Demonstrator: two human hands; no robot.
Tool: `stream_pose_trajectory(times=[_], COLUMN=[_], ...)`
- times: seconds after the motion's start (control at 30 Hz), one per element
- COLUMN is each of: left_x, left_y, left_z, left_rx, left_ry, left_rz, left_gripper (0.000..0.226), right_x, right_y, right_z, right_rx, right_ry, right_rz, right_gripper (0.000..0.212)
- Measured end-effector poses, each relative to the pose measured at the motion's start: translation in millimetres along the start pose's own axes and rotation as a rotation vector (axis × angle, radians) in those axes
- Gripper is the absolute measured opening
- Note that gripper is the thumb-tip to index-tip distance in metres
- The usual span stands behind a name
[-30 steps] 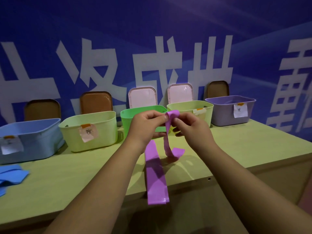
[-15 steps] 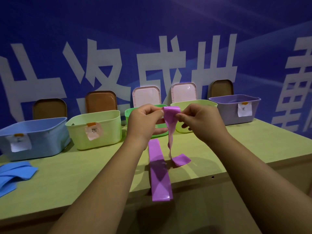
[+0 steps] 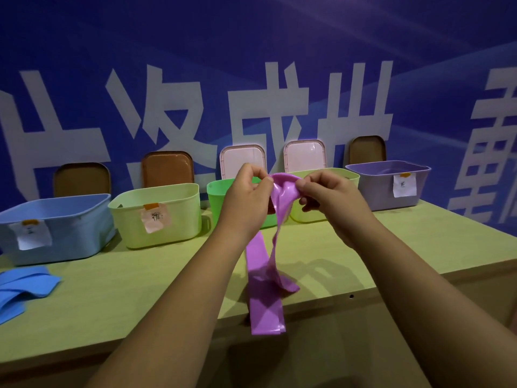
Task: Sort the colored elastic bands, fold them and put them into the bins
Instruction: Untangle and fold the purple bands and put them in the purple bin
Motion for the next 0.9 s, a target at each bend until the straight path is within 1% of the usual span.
stream_pose_trajectory(times=[0.03, 0.1, 0.17, 0.23, 0.3, 0.4, 0.43, 0.5, 0.6, 0.67, 0.7, 0.73, 0.77, 0.87, 0.9], left_x=[-0.7, -1.6, -2.8, -3.0, -2.3, 2.4, 3.4, 4.7, 5.5, 6.5, 6.7, 6.9, 8.0, 10.7, 11.1], left_y=[0.4, -0.2, -1.8, -4.4, -5.7, -8.8, -9.8, -12.0, -14.3, -16.9, -18.9, -21.1, -23.1, -22.9, -20.8], left_z=[1.7, 4.3, 5.7, 4.2, 0.0, -7.4, -9.2, -12.3, -15.5, -15.6, -15.7, -17.2, -20.3, -34.3, -37.8], left_rx=[-0.049, -0.186, -0.302, -0.361, -0.344, -0.165, -0.154, -0.259, -0.532, -0.614, -0.612, -0.573, -0.485, 0.004, 0.157], left_ry=[-0.015, -0.109, -0.228, -0.316, -0.365, -0.384, -0.404, -0.466, -0.513, -0.515, -0.527, -0.545, -0.556, -0.577, -0.616], left_rz=[-0.044, -0.148, -0.197, -0.206, -0.187, -0.083, -0.065, -0.057, -0.039, -0.044, -0.050, -0.051, -0.047, -0.028, -0.059], left_gripper=[0.006, 0.010, 0.024, 0.038, 0.043, 0.035, 0.035, 0.038, 0.039, 0.042, 0.043, 0.043, 0.041, 0.022, 0.024], right_x=[-0.1, -1.2, -2.3, -3.2, -4.0, -6.4, -7.1, -9.1, -11.9, -13.3, -14.1, -14.7, -15.1, -16.8, -17.5], right_y=[1.5, 3.5, 4.8, 5.1, 5.2, 3.4, 2.8, 2.2, 2.4, 4.8, 5.8, 6.9, 7.4, 8.3, 9.0], right_z=[1.1, 3.0, 3.4, 2.2, 0.6, -0.4, -0.5, -0.1, 1.5, 2.4, 2.9, 2.5, 1.2, -7.5, -10.2], right_rx=[-0.026, -0.072, -0.084, -0.018, 0.116, 0.335, 0.386, 0.438, 0.413, 0.348, 0.312, 0.272, 0.230, 0.182, 0.205], right_ry=[0.003, 0.023, 0.070, 0.101, 0.092, 0.068, 0.059, 0.022, -0.036, -0.049, -0.060, -0.075, -0.090, -0.151, -0.182], right_rz=[0.000, -0.006, -0.021, -0.016, 0.015, 0.064, 0.077, 0.103, 0.100, 0.086, 0.083, 0.081, 0.079, 0.091, 0.089], right_gripper=[0.016, 0.015, 0.012, 0.011, 0.010, 0.007, 0.008, 0.012, 0.013, 0.013, 0.015, 0.016, 0.016, 0.015, 0.015])
Point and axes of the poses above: each hand's wrist, its own x-axis towards the middle knuckle, its own z-axis out of the palm, y = z × x, the point moved 1 cm from there along x, towards the middle knuckle, and after that the axes turned 12 degrees about -z, right-handed, at the moved point
